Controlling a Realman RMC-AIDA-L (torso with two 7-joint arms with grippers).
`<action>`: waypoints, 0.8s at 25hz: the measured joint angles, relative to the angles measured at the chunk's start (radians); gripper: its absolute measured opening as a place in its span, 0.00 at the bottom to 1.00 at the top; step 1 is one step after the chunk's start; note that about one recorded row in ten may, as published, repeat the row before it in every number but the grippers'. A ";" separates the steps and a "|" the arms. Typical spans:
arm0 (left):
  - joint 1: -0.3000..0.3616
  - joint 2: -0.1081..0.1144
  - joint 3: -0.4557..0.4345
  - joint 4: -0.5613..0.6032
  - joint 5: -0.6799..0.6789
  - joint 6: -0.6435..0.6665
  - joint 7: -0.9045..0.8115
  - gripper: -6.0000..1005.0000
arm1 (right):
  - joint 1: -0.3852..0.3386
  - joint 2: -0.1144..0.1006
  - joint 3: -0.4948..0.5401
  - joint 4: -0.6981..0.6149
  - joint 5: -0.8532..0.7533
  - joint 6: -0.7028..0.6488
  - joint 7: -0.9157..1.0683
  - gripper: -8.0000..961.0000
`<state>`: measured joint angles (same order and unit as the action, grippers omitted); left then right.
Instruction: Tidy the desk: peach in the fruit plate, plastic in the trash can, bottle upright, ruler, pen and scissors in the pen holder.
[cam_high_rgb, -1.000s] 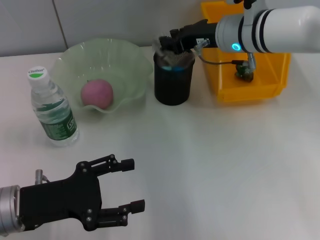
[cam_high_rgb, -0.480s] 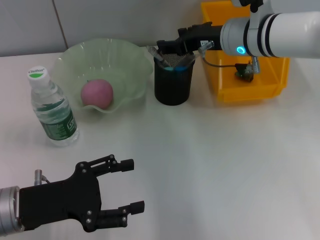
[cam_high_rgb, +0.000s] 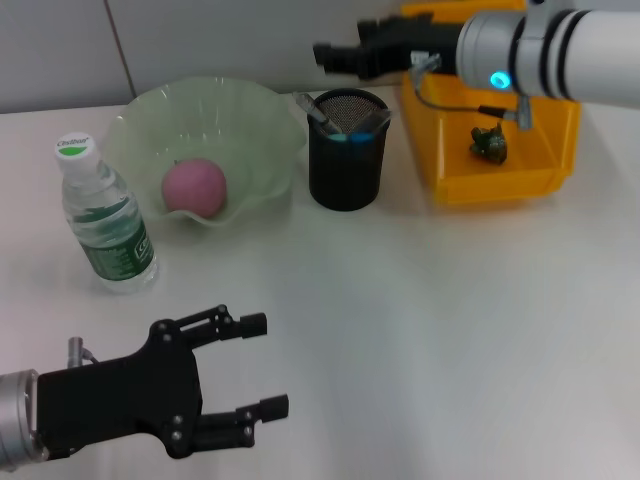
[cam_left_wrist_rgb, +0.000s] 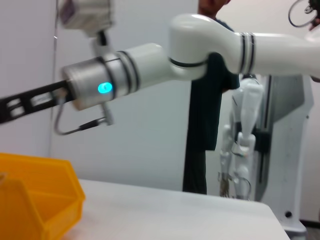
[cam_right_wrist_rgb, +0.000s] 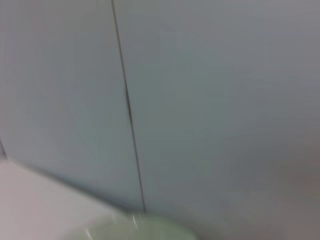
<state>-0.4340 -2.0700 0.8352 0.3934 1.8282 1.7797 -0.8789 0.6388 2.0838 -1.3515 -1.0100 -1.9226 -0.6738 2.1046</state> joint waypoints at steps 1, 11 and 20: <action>0.002 0.002 -0.002 -0.010 -0.023 0.001 -0.006 0.81 | -0.051 -0.002 0.007 -0.073 0.121 -0.043 -0.083 0.74; 0.000 0.010 -0.006 -0.006 -0.069 0.021 -0.112 0.81 | -0.159 -0.017 0.259 -0.020 0.490 -0.671 -0.388 0.74; -0.019 0.016 -0.003 -0.005 -0.060 0.006 -0.185 0.81 | -0.167 -0.136 0.331 0.417 0.464 -0.996 -0.602 0.74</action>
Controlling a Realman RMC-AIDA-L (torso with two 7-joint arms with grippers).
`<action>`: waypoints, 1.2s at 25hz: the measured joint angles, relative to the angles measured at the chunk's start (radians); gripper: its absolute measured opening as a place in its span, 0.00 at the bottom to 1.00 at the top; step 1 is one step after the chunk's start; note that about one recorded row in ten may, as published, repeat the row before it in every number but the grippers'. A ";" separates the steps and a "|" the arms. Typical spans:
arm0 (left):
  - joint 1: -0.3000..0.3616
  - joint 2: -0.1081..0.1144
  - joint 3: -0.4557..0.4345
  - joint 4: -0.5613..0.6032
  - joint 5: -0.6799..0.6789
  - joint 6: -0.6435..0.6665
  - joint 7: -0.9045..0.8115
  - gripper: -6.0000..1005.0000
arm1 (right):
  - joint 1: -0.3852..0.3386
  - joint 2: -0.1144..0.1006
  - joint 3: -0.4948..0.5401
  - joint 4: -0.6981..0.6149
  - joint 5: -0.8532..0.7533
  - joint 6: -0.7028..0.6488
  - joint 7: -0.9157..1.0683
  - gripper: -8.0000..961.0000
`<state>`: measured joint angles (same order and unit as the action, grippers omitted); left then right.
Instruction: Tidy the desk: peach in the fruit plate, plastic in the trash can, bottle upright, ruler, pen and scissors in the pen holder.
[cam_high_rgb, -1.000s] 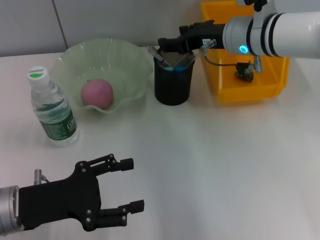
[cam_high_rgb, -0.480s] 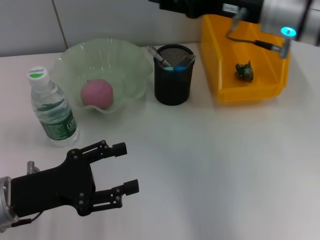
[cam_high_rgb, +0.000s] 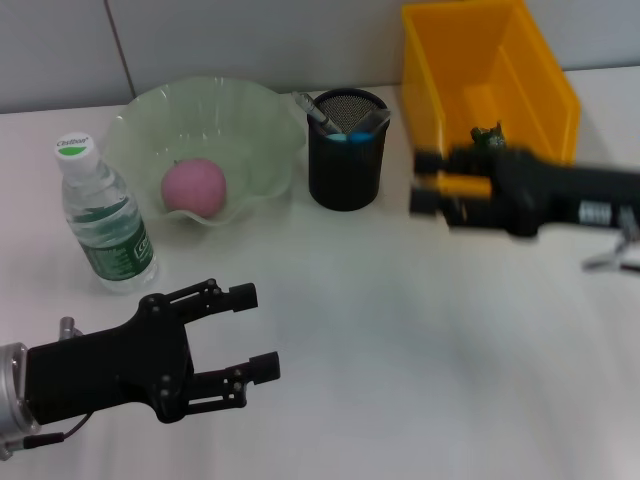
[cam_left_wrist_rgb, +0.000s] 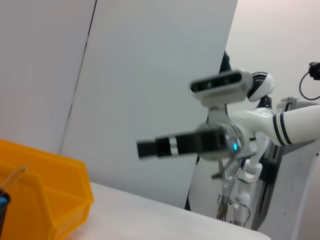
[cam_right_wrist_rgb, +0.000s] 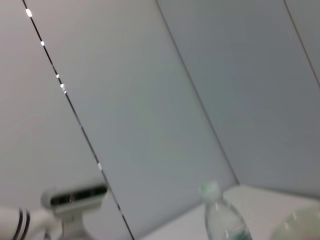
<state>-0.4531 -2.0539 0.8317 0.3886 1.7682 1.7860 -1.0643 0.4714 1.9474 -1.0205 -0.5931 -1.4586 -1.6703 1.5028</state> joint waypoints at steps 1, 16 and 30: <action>-0.003 0.000 0.000 0.000 0.005 -0.004 -0.005 0.81 | -0.009 -0.010 0.004 0.081 -0.022 -0.007 -0.081 0.74; -0.057 -0.008 0.003 -0.002 0.127 -0.038 -0.024 0.81 | -0.079 0.039 -0.002 0.135 -0.175 0.021 -0.232 0.74; -0.059 -0.007 0.024 0.001 0.129 -0.012 -0.032 0.81 | -0.086 0.059 0.005 0.132 -0.207 0.036 -0.258 0.74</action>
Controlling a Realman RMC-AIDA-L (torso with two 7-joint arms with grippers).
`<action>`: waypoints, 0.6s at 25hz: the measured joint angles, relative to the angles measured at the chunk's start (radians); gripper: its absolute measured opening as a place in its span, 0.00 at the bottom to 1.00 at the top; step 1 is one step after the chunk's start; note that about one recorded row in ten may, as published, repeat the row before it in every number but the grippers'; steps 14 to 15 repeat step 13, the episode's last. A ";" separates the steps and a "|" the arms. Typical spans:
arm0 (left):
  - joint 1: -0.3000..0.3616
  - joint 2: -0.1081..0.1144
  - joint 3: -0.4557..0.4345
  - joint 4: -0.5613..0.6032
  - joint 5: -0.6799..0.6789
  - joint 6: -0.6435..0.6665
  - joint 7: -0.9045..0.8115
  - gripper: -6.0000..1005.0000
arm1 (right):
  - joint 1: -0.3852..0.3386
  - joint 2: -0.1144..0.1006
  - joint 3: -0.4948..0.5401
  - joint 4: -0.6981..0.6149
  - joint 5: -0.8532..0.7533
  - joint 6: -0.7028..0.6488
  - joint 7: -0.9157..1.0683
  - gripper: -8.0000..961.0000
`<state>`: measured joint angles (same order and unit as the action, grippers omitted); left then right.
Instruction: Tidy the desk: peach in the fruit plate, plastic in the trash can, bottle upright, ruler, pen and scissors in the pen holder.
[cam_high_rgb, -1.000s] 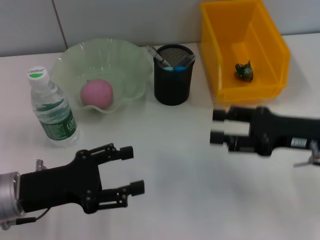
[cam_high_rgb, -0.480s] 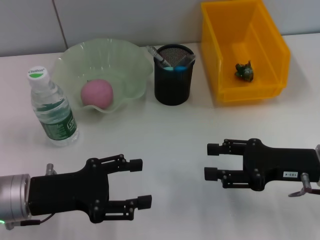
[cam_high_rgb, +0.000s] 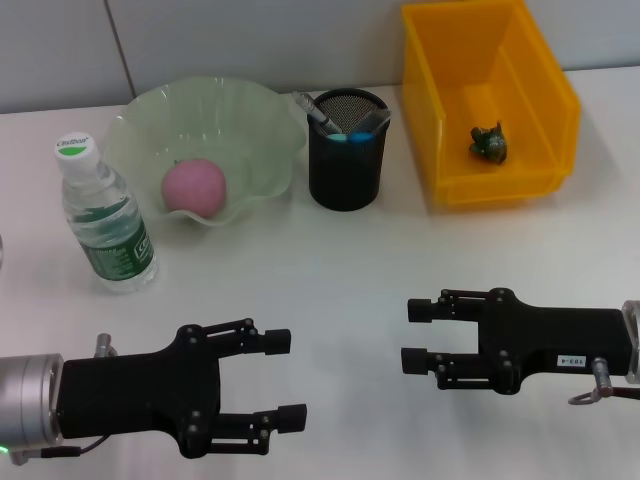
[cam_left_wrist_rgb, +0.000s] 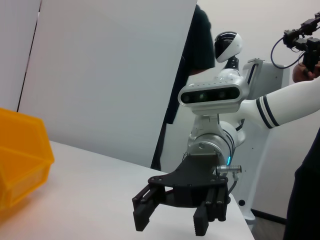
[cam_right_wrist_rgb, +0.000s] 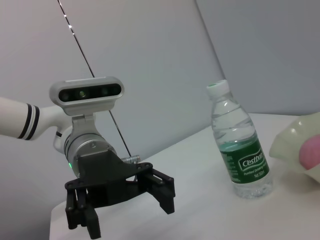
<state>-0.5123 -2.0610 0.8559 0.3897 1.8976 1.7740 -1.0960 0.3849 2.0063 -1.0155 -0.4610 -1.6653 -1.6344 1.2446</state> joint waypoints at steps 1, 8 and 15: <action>0.000 0.001 0.000 0.000 0.000 0.003 -0.001 0.81 | 0.000 0.000 0.000 0.000 0.000 0.000 0.000 0.74; 0.002 0.004 0.000 0.000 0.000 0.004 -0.003 0.81 | 0.006 0.002 0.002 0.001 -0.002 0.007 -0.001 0.74; 0.000 0.011 -0.001 0.003 0.000 -0.002 -0.004 0.81 | 0.008 0.004 0.002 0.001 -0.002 0.014 -0.002 0.74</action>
